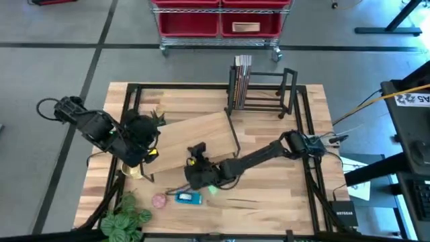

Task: Stock shelves
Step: Move the shelf to the top right

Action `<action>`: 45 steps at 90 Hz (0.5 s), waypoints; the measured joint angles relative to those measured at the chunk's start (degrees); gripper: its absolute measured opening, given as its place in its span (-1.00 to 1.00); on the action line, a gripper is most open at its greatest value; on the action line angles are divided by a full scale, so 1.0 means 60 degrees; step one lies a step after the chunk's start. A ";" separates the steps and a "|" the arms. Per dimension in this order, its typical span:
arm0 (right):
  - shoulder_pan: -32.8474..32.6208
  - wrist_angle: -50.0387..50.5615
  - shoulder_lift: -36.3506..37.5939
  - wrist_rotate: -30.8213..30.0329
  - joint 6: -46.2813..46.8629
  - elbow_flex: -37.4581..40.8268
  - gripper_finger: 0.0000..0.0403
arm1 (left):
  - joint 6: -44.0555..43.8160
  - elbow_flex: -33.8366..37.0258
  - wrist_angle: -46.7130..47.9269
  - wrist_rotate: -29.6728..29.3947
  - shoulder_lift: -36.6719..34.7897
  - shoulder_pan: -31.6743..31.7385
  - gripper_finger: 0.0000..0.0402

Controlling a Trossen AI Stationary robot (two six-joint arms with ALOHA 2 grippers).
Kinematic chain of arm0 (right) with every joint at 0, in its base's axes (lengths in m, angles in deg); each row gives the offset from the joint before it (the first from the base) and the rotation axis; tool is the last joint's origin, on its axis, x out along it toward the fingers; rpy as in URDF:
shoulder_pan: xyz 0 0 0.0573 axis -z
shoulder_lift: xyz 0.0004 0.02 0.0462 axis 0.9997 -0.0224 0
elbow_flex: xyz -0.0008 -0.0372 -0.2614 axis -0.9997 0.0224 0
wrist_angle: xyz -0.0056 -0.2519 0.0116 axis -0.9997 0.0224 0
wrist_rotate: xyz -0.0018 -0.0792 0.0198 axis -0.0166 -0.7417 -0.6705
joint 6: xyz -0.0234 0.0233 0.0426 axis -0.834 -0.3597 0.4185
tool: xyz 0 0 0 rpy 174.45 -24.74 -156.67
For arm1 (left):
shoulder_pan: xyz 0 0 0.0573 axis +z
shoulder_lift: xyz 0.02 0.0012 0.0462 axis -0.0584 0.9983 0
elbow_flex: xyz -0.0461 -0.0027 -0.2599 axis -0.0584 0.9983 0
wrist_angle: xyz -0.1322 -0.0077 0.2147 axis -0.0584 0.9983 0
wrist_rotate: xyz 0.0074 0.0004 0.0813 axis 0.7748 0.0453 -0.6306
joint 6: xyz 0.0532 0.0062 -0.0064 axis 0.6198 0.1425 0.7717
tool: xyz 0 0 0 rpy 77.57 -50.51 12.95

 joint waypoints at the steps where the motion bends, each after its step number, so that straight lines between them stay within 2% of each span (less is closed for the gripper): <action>1: 0.0014 0.0000 -0.0003 -0.0006 -0.0017 0.0000 0.20 | 0.0005 0.0020 -0.0007 -0.0014 0.0000 0.0000 -1.00; 9: 0.0173 -0.0186 -0.0121 -0.0146 -0.0042 -0.0018 0.04 | 0.0015 0.0150 -0.0047 -0.0079 0.0000 0.0000 -1.00; 32: 0.0399 -0.1535 -0.0142 -0.0966 -0.0834 -0.0027 -0.62 | 0.0026 0.0250 -0.0098 -0.0169 0.0000 0.0000 -1.00; 39: 0.0486 -0.1909 -0.0142 -0.1122 -0.1361 -0.0029 -0.72 | 0.0030 0.0250 -0.0110 -0.0226 -0.0004 0.0000 -1.00; 45: 0.0564 -0.2216 -0.0158 -0.1194 -0.1610 -0.0008 -0.72 | 0.0034 0.0250 -0.0120 -0.0283 -0.0018 0.0000 -1.00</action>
